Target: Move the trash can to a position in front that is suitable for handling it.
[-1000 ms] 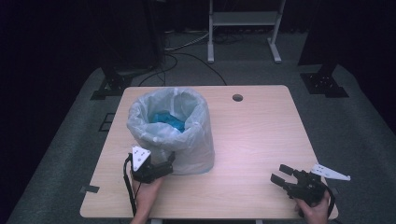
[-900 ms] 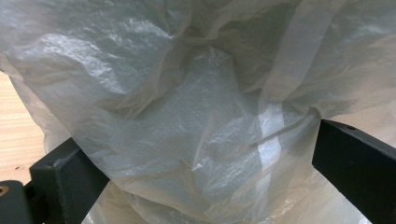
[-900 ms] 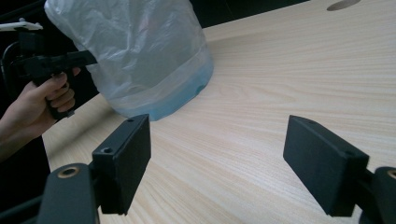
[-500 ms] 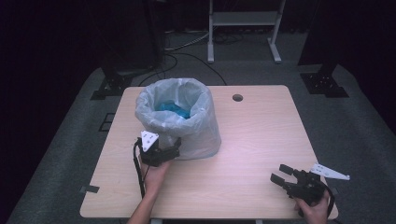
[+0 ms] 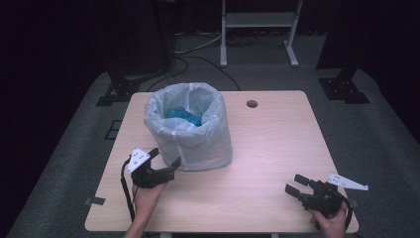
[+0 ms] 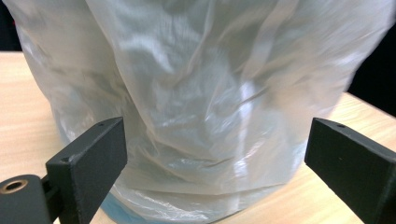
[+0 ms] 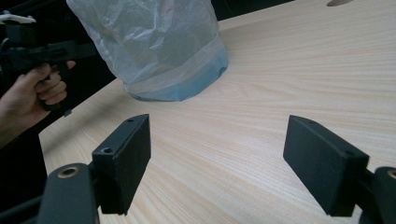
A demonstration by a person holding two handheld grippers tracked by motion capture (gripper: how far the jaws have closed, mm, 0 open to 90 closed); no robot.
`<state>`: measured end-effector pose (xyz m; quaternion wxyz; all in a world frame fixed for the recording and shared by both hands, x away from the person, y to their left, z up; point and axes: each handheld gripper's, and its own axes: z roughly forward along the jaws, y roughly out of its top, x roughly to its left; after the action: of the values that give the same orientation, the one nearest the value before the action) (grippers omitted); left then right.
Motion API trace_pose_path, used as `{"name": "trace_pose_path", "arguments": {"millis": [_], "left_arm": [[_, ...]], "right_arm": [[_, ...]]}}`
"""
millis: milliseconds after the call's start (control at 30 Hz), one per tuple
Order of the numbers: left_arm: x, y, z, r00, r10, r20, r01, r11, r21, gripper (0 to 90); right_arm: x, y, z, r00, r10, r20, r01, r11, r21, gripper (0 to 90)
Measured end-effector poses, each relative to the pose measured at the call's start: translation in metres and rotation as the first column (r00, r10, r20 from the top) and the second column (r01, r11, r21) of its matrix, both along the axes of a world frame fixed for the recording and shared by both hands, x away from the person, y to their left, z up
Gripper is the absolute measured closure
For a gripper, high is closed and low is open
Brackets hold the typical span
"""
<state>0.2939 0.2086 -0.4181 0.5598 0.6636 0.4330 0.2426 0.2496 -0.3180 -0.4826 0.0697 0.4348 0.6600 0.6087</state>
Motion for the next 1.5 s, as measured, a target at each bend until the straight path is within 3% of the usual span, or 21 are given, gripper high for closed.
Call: {"name": "trace_pose_path", "arguments": {"millis": [233, 333, 633, 867, 1133, 1467, 1500], "left_arm": [[-0.007, 0.013, 0.033, 0.9981, -0.021, 0.058, 0.021, 0.9998, -0.003, 4.5], [-0.006, 0.016, 0.040, 0.9972, -0.019, 0.072, 0.019, 0.9998, 0.001, 4.5], [0.013, 0.027, 0.073, 0.9942, 0.015, 0.106, -0.016, 0.9998, 0.007, 4.8], [0.035, 0.031, 0.088, 0.9952, 0.052, 0.083, -0.054, 0.9981, 0.028, 6.2], [0.057, 0.032, 0.098, 0.9929, 0.083, 0.085, -0.087, 0.9956, 0.035, 6.5], [0.094, 0.038, 0.094, 0.9943, 0.106, 0.007, -0.106, 0.9934, 0.044, 14.8], [0.098, 0.038, 0.093, 0.9943, 0.106, 0.002, -0.106, 0.9933, 0.045, 19.3]], "right_arm": [[0.001, -0.002, -0.001, 0.9999, -0.011, -0.006, 0.011, 0.9999, 0.004, 22.0], [0.002, -0.002, -0.001, 0.9999, -0.012, -0.006, 0.012, 0.9999, 0.003, 22.0], [0.002, -0.002, -0.001, 0.9999, -0.012, 0.003, 0.012, 0.9999, 0.003, 22.0], [0.001, -0.003, -0.001, 0.9999, -0.015, 0.007, 0.015, 0.9999, 0.009, 22.0], [0.001, -0.001, 0.000, 1.0000, 0.003, 0.008, -0.003, 1.0000, -0.002, 22.1], [0.002, 0.001, 0.001, 0.9999, 0.013, 0.009, -0.013, 0.9998, -0.012, 22.1], [0.002, 0.000, 0.000, 0.9999, 0.011, 0.007, -0.011, 0.9999, -0.011, 22.0]]}}
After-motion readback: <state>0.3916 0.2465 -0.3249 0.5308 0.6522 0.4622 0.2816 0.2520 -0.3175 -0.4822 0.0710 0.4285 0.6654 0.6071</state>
